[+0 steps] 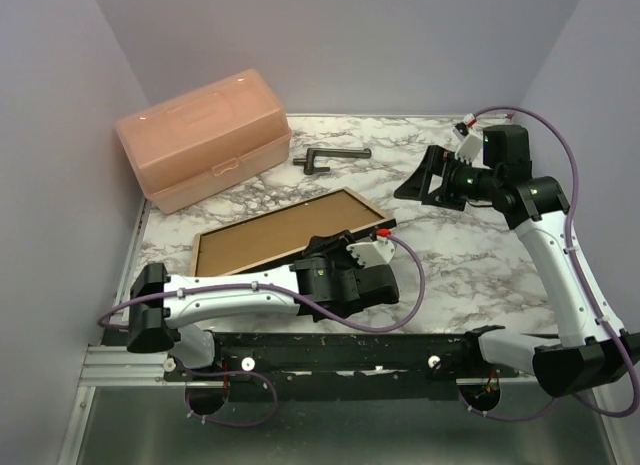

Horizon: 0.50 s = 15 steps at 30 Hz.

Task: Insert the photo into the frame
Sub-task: Turn over the photo frame at the center of the board.

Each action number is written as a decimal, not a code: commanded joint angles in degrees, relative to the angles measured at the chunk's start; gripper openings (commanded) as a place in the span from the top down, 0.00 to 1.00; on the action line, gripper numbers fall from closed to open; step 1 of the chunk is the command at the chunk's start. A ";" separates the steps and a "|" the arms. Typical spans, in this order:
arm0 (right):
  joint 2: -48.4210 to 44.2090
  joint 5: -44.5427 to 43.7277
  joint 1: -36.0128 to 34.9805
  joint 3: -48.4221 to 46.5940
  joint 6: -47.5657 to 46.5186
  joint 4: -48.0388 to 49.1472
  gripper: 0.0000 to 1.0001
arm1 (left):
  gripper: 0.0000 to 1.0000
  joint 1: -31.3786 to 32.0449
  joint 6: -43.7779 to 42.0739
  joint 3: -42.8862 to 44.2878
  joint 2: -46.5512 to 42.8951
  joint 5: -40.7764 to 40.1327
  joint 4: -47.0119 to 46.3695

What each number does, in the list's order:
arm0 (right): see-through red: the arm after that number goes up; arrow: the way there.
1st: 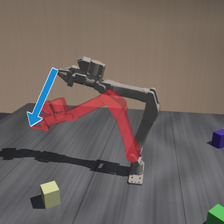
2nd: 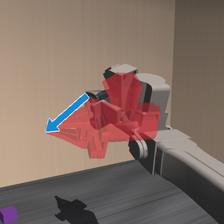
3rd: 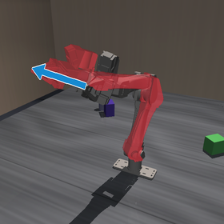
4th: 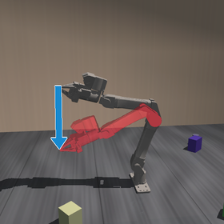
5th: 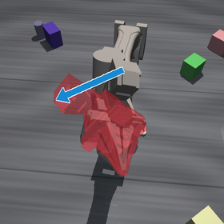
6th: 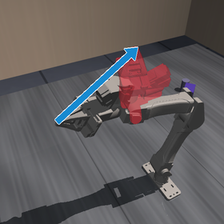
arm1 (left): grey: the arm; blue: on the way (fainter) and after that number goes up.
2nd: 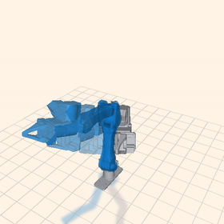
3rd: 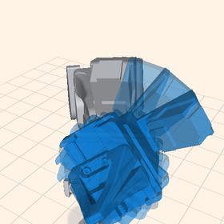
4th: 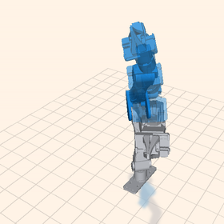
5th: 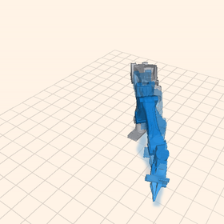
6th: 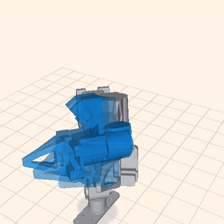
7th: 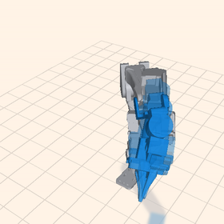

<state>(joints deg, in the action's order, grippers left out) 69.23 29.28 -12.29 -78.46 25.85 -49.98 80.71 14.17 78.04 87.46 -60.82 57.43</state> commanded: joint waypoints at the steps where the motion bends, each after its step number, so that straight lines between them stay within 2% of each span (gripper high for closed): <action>1: -3.84 -1.38 -0.05 -1.34 -3.84 8.70 0.00 | 1.00 0.43 0.51 3.82 -5.45 -1.62 1.72; 9: -15.08 0.05 -0.09 8.54 -13.67 25.26 0.00 | 1.00 0.42 -1.41 4.41 -9.46 4.57 2.79; 15: -18.20 5.18 -0.07 13.38 -19.41 30.05 0.02 | 1.00 0.42 -2.03 3.93 -13.19 10.85 1.90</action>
<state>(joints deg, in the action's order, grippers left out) 51.79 30.22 -12.29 -68.34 12.47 -26.20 80.77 11.20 80.18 78.76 -53.41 61.87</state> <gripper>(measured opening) 0.993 0.355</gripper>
